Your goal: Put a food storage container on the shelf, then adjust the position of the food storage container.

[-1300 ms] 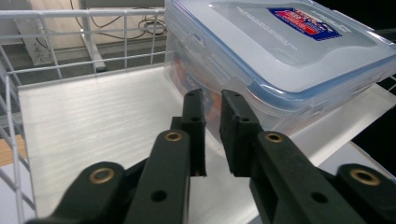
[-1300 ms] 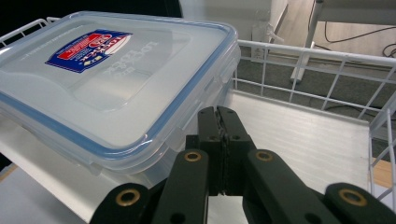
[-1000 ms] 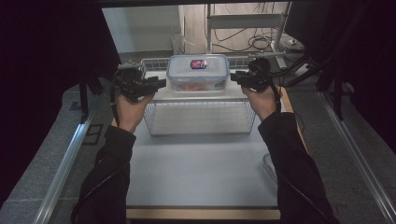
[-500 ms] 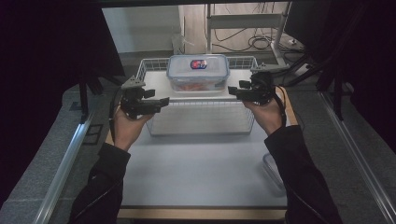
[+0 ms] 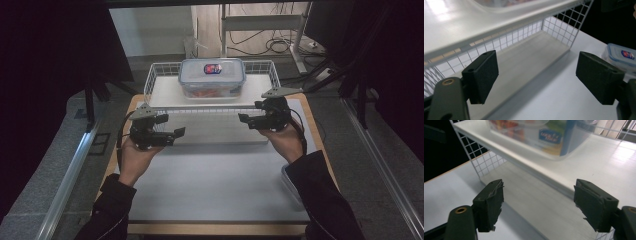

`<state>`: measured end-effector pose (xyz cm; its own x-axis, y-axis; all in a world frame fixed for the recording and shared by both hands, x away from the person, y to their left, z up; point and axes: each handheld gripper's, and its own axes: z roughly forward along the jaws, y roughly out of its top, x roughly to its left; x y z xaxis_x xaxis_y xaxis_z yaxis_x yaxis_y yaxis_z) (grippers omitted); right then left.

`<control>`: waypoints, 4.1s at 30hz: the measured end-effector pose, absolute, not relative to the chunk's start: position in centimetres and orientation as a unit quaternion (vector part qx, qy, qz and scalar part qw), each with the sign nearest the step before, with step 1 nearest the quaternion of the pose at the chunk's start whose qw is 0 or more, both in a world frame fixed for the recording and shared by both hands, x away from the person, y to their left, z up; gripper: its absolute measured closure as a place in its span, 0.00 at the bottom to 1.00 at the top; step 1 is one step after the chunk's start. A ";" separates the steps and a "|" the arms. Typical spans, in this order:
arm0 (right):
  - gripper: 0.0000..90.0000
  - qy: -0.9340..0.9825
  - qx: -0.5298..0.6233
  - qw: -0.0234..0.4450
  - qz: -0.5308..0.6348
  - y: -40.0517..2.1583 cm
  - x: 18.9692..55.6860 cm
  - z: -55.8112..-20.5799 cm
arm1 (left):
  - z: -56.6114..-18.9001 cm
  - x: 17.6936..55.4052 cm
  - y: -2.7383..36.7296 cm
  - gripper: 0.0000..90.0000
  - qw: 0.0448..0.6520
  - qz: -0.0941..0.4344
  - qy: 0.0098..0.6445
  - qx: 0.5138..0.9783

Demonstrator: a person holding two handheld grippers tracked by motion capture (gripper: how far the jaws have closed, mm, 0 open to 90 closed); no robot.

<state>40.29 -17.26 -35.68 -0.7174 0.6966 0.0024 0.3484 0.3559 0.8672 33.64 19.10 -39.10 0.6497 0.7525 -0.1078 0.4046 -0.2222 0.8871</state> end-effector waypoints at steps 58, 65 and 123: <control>0.00 0.841 0.319 0.124 0.418 -18.9 30.5 -48.6 | -50.9 24.5 16.2 0.02 0.419 0.209 0.347 0.813; 0.05 0.840 0.348 0.141 0.393 -20.1 30.4 -48.3 | -50.9 24.6 16.4 0.02 0.417 0.206 0.350 0.813; 1.00 0.785 0.492 0.153 0.344 -31.2 27.6 -48.0 | -51.7 24.7 16.5 0.05 0.404 0.175 0.366 0.820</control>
